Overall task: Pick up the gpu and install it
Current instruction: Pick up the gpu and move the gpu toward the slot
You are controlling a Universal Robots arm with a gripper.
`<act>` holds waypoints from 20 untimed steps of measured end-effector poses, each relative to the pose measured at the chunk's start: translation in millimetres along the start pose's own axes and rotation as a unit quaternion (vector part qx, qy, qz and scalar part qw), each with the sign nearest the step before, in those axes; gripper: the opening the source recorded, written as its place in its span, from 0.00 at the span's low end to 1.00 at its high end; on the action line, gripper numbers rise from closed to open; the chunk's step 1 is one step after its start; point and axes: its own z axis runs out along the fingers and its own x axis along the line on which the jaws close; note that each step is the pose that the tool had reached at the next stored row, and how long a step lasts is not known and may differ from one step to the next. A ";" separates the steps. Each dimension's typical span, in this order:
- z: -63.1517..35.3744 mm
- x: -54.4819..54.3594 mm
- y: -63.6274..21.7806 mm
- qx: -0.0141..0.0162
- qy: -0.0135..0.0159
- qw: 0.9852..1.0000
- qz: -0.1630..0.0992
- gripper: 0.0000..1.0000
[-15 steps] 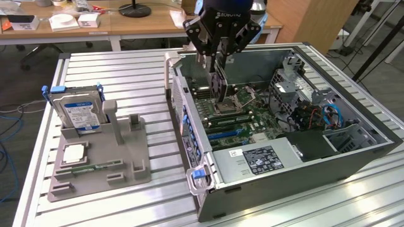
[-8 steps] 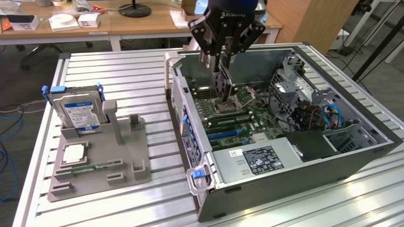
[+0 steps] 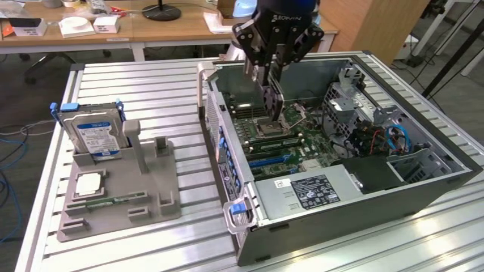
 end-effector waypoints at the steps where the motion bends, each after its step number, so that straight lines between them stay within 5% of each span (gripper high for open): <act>1: 0.0 -1.4 0.0 0.000 0.000 1.000 0.000 0.26; 20: 0.7 -31.8 0.8 0.000 0.000 1.000 -0.001 0.26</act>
